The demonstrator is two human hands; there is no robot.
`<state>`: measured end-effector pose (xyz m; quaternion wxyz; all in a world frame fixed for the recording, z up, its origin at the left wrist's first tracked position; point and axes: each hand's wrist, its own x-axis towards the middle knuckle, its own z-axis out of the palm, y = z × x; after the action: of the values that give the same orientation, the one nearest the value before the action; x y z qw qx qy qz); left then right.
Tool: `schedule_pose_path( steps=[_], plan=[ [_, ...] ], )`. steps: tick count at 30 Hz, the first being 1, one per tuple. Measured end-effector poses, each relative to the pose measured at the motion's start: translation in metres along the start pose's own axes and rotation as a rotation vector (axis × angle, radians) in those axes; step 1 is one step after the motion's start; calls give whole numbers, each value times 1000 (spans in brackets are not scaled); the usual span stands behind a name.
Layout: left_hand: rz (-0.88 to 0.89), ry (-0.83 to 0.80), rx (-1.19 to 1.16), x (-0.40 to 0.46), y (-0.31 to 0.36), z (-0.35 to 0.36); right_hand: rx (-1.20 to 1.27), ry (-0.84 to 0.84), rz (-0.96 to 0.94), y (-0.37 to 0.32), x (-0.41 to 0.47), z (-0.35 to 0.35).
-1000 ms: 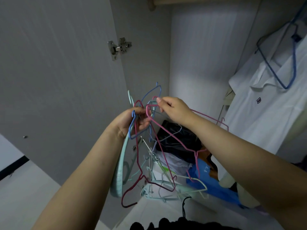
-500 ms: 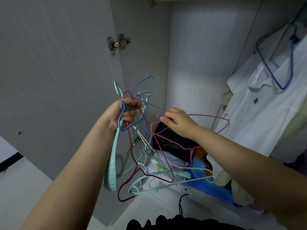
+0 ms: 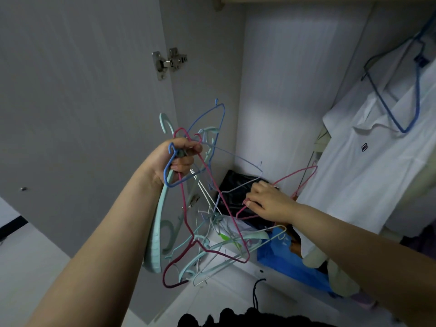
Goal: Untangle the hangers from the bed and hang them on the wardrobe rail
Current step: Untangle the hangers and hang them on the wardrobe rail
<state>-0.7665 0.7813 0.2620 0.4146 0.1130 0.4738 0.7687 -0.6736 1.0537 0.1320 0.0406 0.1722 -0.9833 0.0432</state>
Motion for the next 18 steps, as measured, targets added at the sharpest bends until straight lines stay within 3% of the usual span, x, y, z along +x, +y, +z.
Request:
schedule_pose_path(
  steps=[3, 7, 10, 14, 18],
  plan=[
    [4, 93, 62, -1, 2, 4, -99, -75, -97, 2, -5, 10],
    [20, 84, 88, -8, 6, 8, -206, -167, -174, 8, -20, 35],
    [30, 80, 99, -15, 8, 10, -293, -137, -182, 19, -31, 56],
    [54, 151, 110, -15, 6, 6, -266, 138, -40, 36, -24, 57],
    [60, 218, 151, -8, -5, 3, -100, 463, 121, 39, -6, 3]
  ],
)
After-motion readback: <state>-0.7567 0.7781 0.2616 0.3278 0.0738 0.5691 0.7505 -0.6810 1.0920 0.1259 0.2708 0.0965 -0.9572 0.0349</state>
